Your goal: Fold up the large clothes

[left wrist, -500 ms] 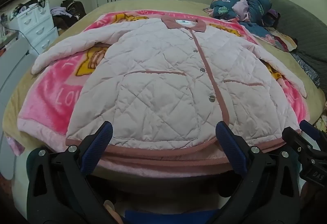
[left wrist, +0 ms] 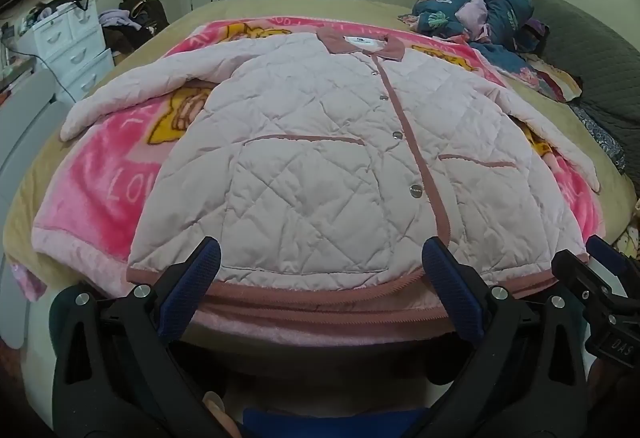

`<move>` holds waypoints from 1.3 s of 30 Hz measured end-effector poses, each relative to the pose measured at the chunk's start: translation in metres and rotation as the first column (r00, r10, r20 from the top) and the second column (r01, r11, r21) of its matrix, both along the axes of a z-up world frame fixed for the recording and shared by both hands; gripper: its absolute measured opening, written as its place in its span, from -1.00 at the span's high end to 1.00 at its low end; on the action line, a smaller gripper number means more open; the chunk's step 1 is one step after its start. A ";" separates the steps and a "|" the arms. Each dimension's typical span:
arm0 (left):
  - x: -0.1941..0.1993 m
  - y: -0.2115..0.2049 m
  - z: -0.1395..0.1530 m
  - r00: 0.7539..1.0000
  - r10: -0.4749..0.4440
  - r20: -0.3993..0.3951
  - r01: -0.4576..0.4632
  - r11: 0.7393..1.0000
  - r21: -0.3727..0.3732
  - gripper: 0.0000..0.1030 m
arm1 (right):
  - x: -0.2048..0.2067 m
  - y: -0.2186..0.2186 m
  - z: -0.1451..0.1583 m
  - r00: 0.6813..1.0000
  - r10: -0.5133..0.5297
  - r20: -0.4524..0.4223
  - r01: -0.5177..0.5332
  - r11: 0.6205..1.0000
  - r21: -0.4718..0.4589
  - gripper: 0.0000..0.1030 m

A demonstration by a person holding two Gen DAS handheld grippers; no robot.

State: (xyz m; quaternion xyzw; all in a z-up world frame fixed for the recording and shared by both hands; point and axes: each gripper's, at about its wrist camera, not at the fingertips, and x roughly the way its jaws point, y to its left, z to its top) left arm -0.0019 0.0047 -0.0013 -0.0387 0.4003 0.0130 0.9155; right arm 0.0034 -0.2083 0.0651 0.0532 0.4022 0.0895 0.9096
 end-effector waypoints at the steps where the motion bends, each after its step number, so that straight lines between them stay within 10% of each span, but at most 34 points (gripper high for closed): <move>1: 0.000 0.000 0.000 1.000 0.000 0.001 0.000 1.000 0.000 -0.84 | 0.001 -0.001 0.001 1.000 0.000 -0.001 0.000 1.000 0.001 -0.92; 39: 0.002 0.002 -0.005 1.000 0.010 -0.003 -0.010 1.000 0.008 -0.84 | 0.000 0.005 -0.001 1.000 0.005 0.002 -0.005 1.000 -0.016 -0.92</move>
